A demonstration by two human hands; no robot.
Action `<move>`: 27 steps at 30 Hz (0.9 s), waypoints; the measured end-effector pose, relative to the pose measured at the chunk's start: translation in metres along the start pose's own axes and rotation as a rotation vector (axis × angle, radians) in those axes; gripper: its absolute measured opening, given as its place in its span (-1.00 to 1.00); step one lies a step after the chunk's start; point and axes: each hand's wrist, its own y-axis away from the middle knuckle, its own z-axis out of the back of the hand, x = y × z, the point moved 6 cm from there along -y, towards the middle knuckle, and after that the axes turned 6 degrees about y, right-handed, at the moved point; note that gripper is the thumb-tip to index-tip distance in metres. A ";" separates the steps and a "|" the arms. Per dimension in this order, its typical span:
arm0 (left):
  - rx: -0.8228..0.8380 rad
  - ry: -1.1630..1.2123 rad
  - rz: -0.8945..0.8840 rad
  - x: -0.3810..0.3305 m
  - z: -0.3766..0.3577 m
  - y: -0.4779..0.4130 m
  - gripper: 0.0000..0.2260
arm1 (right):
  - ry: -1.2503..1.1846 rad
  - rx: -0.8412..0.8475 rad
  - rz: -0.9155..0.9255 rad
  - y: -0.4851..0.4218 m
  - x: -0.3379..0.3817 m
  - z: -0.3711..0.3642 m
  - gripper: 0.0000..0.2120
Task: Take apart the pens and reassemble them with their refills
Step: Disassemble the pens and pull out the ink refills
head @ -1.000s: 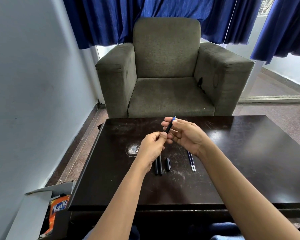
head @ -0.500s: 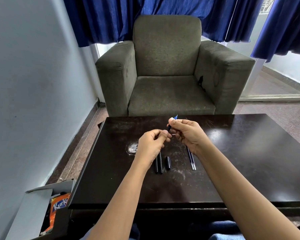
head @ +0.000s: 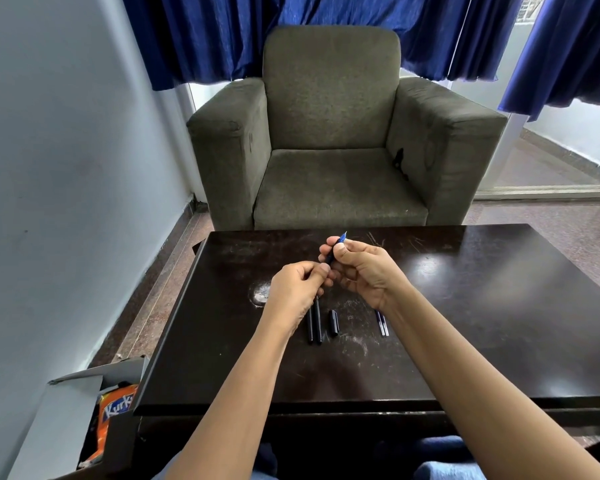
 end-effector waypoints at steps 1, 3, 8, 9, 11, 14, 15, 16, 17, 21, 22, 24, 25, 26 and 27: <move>-0.010 -0.013 -0.022 -0.001 0.000 0.000 -0.77 | -0.011 -0.018 -0.005 -0.001 -0.002 0.000 -0.88; -0.030 -0.050 -0.053 -0.002 0.001 0.001 -0.77 | -0.030 -0.043 -0.002 -0.002 -0.005 0.000 -0.90; -0.065 -0.071 0.011 0.004 0.002 -0.001 -0.75 | -0.029 0.030 -0.077 -0.007 -0.014 0.006 -0.91; -0.086 -0.077 0.023 0.005 0.004 -0.003 -0.75 | 0.015 0.046 -0.106 -0.010 -0.019 0.010 -0.90; -0.131 -0.065 0.065 0.007 0.008 -0.004 -0.75 | 0.239 0.012 -0.136 -0.019 -0.035 0.024 -0.82; -0.158 -0.025 0.113 0.009 0.011 -0.004 -0.74 | 1.030 -0.122 -0.073 -0.029 -0.058 0.046 -0.71; -0.155 -0.018 0.118 0.009 0.011 -0.004 -0.75 | 1.223 -0.119 -0.053 -0.029 -0.066 0.046 -0.68; -0.151 -0.015 0.120 0.008 0.010 -0.004 -0.75 | 1.334 -0.084 -0.050 -0.028 -0.075 0.045 -0.65; -0.147 -0.015 0.118 0.008 0.009 -0.004 -0.75 | 1.382 -0.040 -0.057 -0.027 -0.084 0.043 -0.63; -0.133 -0.010 0.110 0.009 0.009 -0.005 -0.75 | 1.457 0.031 -0.049 -0.026 -0.100 0.034 -0.62; -0.131 -0.012 0.106 0.009 0.009 -0.005 -0.74 | 1.476 0.032 -0.051 -0.026 -0.101 0.033 -0.66; -0.126 -0.022 0.101 0.010 0.009 -0.005 -0.74 | 1.522 0.041 -0.058 -0.026 -0.106 0.030 -0.75; -0.123 -0.026 0.100 0.010 0.009 -0.005 -0.74 | 1.543 0.041 -0.059 -0.025 -0.107 0.029 -0.82; -0.119 -0.026 0.100 0.009 0.009 -0.005 -0.74 | 1.554 0.035 -0.064 -0.024 -0.107 0.028 -0.89; -0.115 -0.022 0.099 0.010 0.009 -0.005 -0.74 | 1.540 0.024 -0.066 -0.024 -0.106 0.029 -0.89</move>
